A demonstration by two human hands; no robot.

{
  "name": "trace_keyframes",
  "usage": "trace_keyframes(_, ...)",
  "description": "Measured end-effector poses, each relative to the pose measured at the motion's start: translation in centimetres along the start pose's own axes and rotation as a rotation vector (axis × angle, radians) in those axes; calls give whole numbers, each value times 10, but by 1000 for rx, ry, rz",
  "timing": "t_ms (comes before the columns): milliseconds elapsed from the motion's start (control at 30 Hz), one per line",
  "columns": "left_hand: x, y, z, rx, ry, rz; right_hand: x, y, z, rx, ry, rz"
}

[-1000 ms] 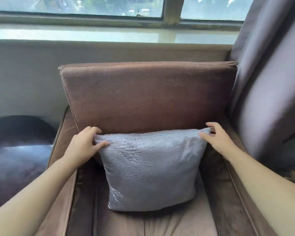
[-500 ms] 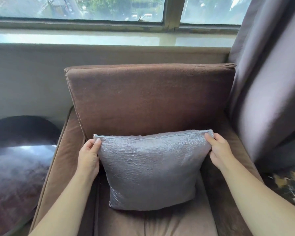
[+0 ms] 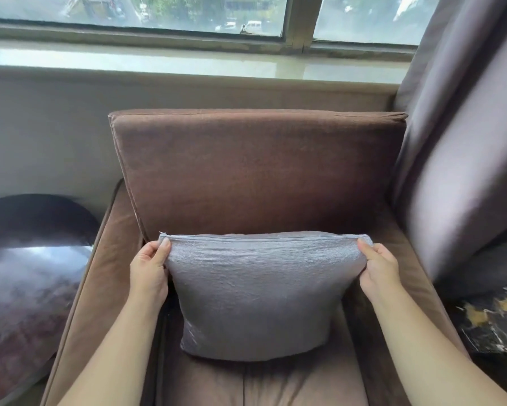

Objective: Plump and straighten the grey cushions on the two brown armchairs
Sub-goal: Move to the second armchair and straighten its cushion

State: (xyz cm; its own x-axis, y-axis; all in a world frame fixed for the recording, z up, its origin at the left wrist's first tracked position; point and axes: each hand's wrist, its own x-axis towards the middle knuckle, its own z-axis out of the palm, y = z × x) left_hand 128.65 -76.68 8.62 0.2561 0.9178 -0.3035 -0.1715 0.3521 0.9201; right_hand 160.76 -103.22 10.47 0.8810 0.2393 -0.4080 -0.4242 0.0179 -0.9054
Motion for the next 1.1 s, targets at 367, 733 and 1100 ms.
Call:
trace_keyframes(367, -22, -82, -62, 278, 18, -330, -63, -12, 119, -1143, -247, -759)
trace_keyframes(733, -61, -214, -130, 504, 60, -609, -129, 68, 285, -1514, -930, -830)
trace_keyframes(1100, -42, -222, -144, 1192, -326, -270, -113, 63, 266, -1088, -843, -764)
